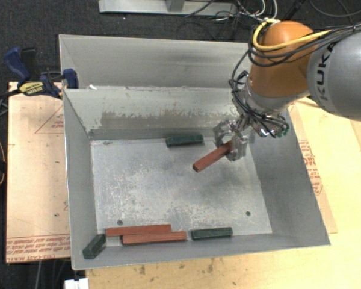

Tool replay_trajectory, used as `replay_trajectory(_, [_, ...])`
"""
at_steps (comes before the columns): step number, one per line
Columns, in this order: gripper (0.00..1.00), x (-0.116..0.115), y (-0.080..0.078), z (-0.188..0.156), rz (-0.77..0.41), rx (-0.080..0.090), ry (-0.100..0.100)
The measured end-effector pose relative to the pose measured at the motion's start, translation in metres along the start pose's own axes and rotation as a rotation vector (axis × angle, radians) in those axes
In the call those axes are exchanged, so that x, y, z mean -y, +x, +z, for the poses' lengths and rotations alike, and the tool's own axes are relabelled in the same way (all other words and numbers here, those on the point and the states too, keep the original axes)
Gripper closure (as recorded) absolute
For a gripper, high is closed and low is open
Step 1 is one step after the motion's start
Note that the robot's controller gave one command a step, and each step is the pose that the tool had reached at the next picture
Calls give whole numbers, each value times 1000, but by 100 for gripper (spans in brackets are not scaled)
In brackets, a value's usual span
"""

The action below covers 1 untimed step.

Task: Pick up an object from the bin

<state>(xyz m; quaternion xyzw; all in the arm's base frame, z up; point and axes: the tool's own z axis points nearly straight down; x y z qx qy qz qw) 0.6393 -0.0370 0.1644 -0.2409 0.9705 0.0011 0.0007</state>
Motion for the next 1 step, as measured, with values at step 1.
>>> replay_trajectory(1, [100,-18,12,-83,-35,2,2])
